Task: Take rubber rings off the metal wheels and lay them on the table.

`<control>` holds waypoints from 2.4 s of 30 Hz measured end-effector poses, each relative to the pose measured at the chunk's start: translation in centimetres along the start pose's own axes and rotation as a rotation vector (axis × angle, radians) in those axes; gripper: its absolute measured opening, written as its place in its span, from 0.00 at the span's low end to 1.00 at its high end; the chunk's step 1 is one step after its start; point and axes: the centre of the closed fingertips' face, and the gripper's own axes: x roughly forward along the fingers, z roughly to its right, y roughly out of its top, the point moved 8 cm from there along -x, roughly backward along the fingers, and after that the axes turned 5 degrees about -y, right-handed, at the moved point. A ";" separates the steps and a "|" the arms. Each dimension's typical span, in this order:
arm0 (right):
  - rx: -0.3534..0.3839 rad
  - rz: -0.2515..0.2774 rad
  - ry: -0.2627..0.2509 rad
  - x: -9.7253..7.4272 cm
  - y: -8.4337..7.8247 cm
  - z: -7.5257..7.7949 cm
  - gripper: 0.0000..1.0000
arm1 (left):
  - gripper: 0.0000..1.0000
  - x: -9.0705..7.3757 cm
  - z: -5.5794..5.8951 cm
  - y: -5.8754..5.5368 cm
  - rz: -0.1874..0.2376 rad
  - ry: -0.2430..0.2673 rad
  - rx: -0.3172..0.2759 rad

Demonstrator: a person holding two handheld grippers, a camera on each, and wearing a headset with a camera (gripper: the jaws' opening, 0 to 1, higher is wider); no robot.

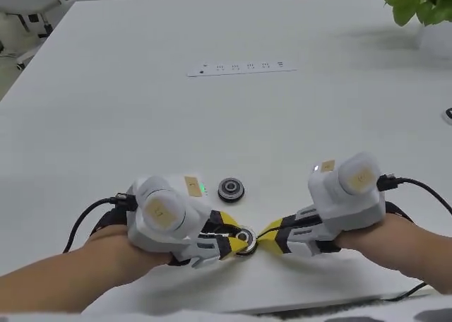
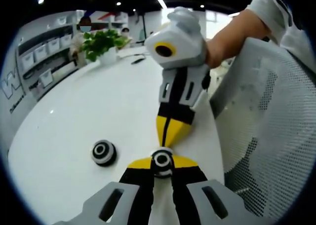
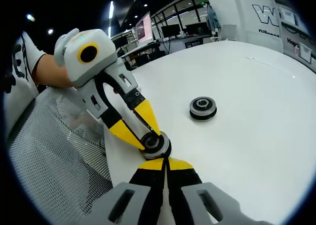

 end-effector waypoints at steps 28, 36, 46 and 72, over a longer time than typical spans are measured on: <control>0.279 0.080 0.087 -0.5 0.5 0.0 0.00 | 0.12 0.0 0.1 0.0 0.004 0.002 -0.006; 0.213 0.062 0.065 -0.5 0.6 0.0 0.00 | 0.12 0.0 0.1 0.0 0.003 0.006 -0.008; 0.175 0.055 0.054 -0.5 0.7 0.0 0.00 | 0.12 0.0 0.1 0.0 0.003 0.007 -0.007; 0.101 0.061 0.058 -0.6 1.0 -0.3 0.00 | 0.12 0.1 0.2 0.0 0.003 0.013 -0.003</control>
